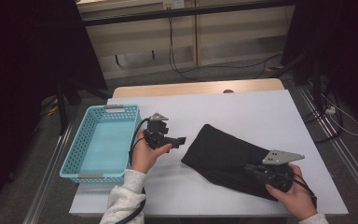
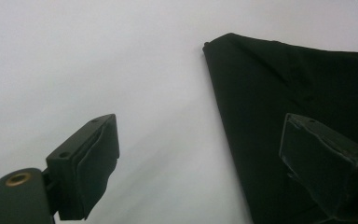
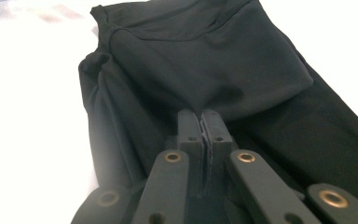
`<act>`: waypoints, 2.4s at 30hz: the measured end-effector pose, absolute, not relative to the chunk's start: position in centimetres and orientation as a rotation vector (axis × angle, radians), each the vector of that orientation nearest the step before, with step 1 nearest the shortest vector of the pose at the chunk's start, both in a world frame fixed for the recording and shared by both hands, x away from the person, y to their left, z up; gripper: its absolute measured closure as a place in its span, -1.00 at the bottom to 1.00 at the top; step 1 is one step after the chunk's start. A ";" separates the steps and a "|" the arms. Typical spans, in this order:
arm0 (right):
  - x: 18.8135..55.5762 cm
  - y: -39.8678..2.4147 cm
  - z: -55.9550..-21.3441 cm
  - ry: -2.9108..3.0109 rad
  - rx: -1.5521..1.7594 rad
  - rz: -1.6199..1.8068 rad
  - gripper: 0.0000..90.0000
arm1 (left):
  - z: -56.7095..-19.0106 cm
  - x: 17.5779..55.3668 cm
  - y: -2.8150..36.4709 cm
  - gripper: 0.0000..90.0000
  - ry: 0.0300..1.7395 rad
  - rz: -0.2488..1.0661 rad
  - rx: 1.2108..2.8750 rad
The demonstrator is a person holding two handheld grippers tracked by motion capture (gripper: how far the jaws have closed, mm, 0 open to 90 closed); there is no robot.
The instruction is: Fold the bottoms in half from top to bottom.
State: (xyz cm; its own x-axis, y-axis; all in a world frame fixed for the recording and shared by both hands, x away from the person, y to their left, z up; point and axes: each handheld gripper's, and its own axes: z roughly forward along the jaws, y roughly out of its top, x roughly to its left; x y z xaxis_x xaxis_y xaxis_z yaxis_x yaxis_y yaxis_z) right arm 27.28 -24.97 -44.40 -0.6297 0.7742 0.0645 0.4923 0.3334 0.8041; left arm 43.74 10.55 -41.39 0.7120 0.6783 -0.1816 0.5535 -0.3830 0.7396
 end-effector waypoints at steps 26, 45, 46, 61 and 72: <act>27.1 -25.5 -44.3 2.273 1.126 1.173 0.96 | -41.3 43.7 10.7 -0.74 0.936 0.180 2.093; 27.0 -25.9 -43.8 2.258 1.126 1.193 0.96 | -41.7 43.7 10.5 -0.76 0.930 0.185 2.103; 27.0 -25.9 -43.8 2.256 1.129 1.192 0.96 | -41.8 43.7 10.4 -0.76 0.929 0.180 2.107; 26.2 -26.9 -43.8 2.236 1.154 1.186 0.96 | -41.9 43.7 10.5 -0.77 0.932 0.173 2.108; 25.8 -27.5 -43.8 2.229 1.165 1.181 0.96 | -41.9 43.7 10.6 -0.77 0.929 0.170 2.106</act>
State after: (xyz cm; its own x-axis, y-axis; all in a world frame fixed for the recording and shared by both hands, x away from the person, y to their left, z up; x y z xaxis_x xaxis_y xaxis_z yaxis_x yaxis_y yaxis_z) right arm 25.76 -27.50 -43.82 -0.5947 0.8017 0.0596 0.4998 0.3106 0.8085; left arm 43.66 10.60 -41.92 0.7199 0.6687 -0.1859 0.5599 -0.4013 0.7249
